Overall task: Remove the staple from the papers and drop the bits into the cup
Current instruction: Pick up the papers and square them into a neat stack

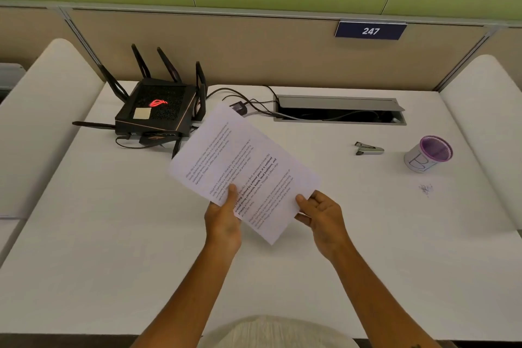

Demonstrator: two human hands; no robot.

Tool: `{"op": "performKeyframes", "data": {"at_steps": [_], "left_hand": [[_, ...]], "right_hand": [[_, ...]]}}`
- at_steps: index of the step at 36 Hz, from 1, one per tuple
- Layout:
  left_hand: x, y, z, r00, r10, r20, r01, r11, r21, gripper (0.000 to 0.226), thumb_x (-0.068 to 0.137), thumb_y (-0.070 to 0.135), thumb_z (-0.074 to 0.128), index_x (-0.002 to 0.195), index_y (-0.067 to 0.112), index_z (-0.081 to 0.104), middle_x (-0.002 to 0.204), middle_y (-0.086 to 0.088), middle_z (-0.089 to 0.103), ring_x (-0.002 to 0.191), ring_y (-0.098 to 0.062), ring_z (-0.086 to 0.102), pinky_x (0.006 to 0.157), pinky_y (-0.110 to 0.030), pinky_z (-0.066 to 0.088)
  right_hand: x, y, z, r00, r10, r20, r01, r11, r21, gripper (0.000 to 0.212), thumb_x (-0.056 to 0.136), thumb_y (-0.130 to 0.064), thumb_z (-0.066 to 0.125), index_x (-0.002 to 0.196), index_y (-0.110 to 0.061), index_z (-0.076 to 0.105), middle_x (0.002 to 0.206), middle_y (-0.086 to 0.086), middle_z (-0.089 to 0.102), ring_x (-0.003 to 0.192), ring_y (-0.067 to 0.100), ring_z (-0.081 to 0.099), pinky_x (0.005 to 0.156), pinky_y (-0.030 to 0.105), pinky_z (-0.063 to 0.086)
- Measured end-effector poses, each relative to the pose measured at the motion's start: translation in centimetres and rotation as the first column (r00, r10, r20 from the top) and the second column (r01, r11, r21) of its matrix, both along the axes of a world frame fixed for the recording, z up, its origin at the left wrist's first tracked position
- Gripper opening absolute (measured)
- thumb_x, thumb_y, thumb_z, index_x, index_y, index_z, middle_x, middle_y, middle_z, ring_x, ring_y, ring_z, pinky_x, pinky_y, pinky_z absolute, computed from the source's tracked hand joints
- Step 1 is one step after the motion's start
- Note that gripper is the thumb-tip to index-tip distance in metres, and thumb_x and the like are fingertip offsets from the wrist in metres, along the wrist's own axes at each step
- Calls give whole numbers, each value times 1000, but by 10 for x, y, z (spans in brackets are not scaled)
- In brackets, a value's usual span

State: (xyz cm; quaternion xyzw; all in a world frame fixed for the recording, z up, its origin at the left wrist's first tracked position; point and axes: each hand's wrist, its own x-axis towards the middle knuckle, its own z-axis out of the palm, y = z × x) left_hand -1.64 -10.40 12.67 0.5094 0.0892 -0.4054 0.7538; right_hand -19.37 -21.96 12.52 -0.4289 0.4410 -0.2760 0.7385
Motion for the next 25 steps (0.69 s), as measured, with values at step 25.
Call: {"op": "performKeyframes", "data": {"at_steps": [25], "left_hand": [[65,35,10,812,-375,448,214,905,368,26,93,15,81,115,26,72,111,8,82,100,-16,80,81,-32,68]], "right_hand": [[-13,-35,26,939,-52,-340,-86,922,-377,16,99,-19,70,104,-35,70,104,-9,78,88,9,77,70,23,63]]}}
